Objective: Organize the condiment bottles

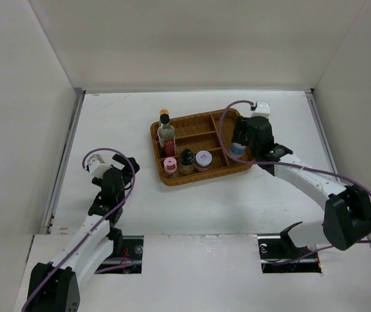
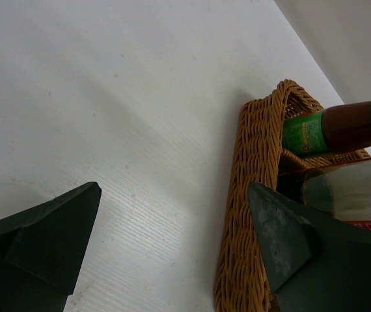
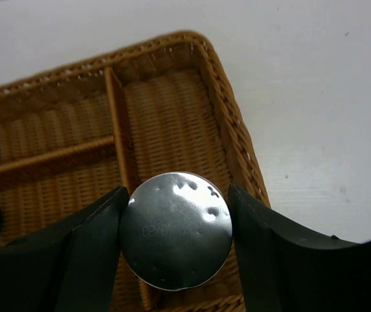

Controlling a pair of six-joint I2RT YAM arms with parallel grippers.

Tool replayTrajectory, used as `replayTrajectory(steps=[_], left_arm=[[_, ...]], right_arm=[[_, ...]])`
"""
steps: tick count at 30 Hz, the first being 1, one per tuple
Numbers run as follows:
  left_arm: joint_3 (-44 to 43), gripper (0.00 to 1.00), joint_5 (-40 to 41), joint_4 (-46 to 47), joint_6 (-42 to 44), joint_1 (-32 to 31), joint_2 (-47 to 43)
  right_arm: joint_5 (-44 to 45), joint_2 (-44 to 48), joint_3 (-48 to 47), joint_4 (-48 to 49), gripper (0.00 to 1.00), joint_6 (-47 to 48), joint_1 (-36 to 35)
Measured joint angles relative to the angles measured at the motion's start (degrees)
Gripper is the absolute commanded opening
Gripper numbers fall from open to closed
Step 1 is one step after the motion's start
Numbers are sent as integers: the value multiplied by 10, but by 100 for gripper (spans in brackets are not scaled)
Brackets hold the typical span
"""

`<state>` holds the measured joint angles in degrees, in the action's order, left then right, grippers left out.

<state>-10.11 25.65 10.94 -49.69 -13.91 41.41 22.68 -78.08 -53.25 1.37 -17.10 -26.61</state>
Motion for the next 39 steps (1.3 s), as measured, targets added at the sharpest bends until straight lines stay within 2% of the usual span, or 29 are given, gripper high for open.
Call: replayTrajectory(steps=[4,16,26,30,36,39], left_arm=[[0,100,0,0,0,0,-2],[0,100,0,0,0,0,3],[0,100,0,0,0,0,4],[0,100,-1,0,0,0,4],[0,100,-7,0,0,0,4],[0,100,-7,0,0,0,4]], right_arm=[[8,0,31,2,59,-6,-17],[31,-5,45,35,61,-16,-39],[33,23,47,-10,62,-13,-39],[33,19,47,-9,65,-13,-39],[36,-16,45,30,78,-18,-40],[35,-30,46,29,81,-20,-43]])
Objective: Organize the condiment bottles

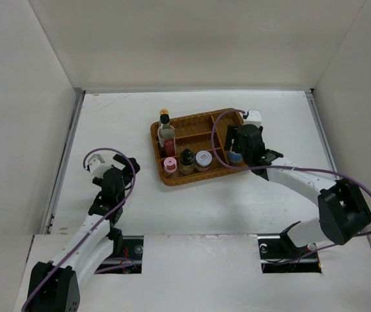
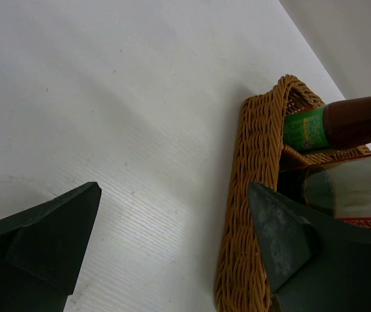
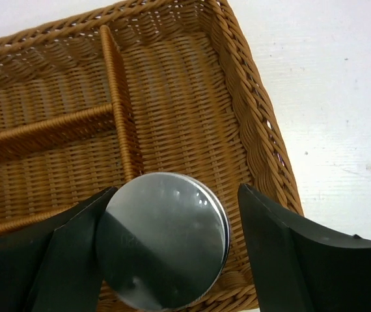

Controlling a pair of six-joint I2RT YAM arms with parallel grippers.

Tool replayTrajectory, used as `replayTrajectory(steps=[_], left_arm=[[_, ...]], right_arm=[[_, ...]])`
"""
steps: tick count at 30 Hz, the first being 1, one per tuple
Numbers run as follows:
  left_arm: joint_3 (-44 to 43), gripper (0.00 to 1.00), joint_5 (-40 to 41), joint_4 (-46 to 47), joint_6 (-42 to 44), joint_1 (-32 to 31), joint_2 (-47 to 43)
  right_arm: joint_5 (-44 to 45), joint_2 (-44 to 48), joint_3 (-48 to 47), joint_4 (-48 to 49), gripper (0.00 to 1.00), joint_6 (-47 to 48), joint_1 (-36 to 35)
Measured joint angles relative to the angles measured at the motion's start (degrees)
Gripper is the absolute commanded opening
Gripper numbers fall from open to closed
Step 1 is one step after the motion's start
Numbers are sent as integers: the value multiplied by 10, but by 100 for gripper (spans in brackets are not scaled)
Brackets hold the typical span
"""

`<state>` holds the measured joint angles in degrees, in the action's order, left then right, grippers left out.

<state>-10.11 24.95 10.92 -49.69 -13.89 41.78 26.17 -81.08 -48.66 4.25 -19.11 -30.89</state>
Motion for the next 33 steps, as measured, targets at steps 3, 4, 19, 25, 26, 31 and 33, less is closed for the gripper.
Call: replayTrajectory(steps=[3,4,19,25,26,31,33], left_arm=[[0,100,0,0,0,0,0],[0,100,0,0,0,0,0],[0,100,-2,0,1,0,1],[0,100,-5,0,1,-2,4],[0,100,-6,0,1,-2,4],[0,100,-18,-2,2,-4,-5],[0,100,-26,-7,2,-4,-11]], right_arm=[[0,1,1,0,84,-2,0],[1,2,1,0,88,-2,0],[44,231,63,25,100,-15,6],[65,348,161,43,100,-75,96],[65,350,172,42,100,-82,108],[70,329,202,11,100,-103,141],[85,331,207,-5,100,-103,145]])
